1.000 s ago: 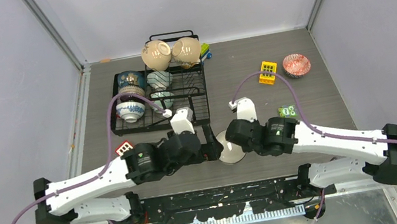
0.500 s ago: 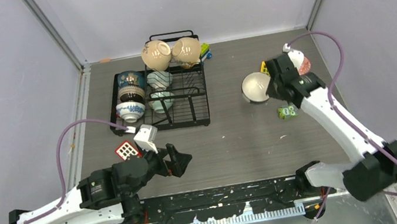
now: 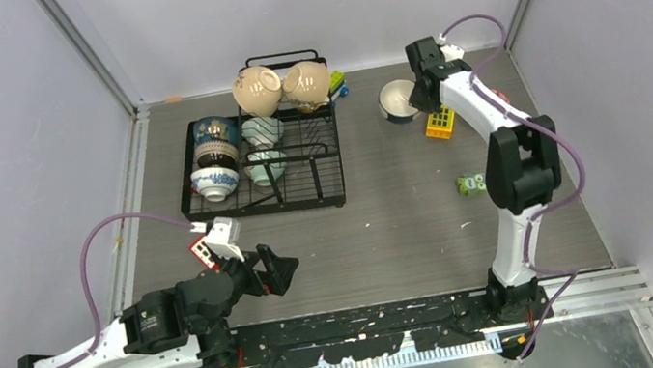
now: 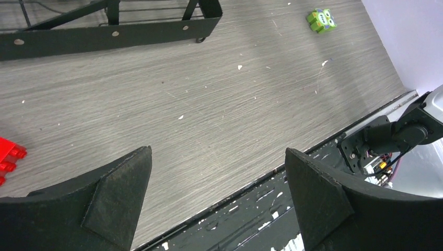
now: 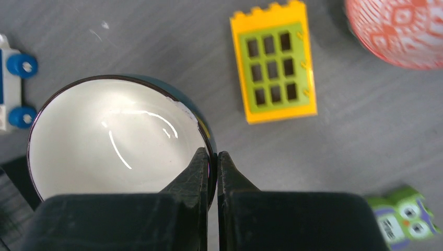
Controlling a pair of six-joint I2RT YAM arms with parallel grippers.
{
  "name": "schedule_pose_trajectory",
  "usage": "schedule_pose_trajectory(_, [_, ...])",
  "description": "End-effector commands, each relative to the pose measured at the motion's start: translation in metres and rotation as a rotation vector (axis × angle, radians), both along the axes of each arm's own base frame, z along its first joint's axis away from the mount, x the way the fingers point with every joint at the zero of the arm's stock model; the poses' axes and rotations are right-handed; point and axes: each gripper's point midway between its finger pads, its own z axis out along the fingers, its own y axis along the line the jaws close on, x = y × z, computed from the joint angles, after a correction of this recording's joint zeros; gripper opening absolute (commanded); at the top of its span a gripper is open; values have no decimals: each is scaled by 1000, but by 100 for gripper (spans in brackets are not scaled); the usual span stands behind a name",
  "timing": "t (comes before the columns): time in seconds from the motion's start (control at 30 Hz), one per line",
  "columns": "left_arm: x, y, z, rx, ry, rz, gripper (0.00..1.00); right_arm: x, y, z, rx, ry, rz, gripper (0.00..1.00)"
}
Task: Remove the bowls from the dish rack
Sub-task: Place the bowl at the center of the board.
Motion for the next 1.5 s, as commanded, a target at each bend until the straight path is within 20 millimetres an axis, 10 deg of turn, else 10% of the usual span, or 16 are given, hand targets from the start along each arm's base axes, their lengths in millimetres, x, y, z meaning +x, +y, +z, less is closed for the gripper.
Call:
schedule_pose_trajectory(0.0, [4,10,-5,-28,9,59,100,55,7,39,30,-136,-7,1])
schedule_pose_trajectory(0.43, [6,29,-5,-40,14,126,99,110,-3,-3,13,-70,-57,1])
schedule_pose_trajectory(1.0, [15,54,5,-32,-17,224,99,108,-12,-42,-39,6,-47,1])
schedule_pose_trajectory(1.47, [15,60,12,10,-16,232,100,105,-7,-4,-13,-62,-15,61])
